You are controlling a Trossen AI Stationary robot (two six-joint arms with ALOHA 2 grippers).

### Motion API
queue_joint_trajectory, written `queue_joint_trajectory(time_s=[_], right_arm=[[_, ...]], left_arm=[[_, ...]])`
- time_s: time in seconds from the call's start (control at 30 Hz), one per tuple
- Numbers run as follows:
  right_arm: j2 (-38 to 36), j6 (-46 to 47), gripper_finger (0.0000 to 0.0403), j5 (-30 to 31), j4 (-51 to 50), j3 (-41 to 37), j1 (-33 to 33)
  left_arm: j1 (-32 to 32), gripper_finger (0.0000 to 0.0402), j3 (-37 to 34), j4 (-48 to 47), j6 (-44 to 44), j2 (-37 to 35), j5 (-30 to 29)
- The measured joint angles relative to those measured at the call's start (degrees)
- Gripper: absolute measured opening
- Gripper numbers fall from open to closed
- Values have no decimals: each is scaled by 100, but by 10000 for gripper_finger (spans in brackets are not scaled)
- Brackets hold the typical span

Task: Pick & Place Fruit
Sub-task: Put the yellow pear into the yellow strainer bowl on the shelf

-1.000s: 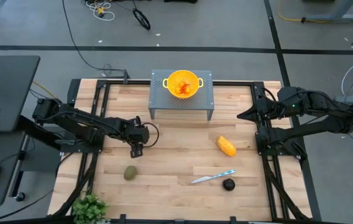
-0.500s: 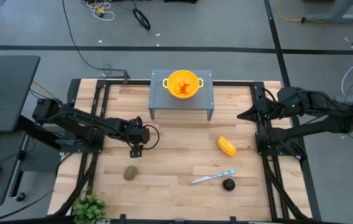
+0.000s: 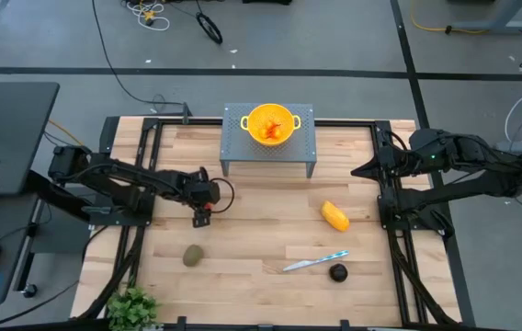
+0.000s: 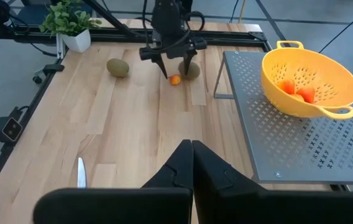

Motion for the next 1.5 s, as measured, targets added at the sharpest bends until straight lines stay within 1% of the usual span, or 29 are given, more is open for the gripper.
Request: queue_joint_trajectory(time_s=[0.27,0.33,0.47,0.7,0.77,1.1,1.3,1.5], right_arm=[[0,0,0,0,0,0,0],[0,0,0,0,0,0,0],[0,0,0,1,0,0,0],[0,0,0,0,0,0,0],[0,16,0,0,0,0,-1],[0,59,0,0,0,0,-2],[1,61,0,0,0,0,0],[0,61,0,0,0,0,-1]], left_arm=[[198,281,0,113,174,0,169],[211,281,0,153,218,0,281],[208,281,-24,177,218,0,296],[206,281,-418,451,-130,0,467],[206,281,-474,461,-263,0,466],[197,281,-483,601,-331,0,409],[195,281,-483,598,-306,0,107],[193,281,-483,592,-120,0,51]])
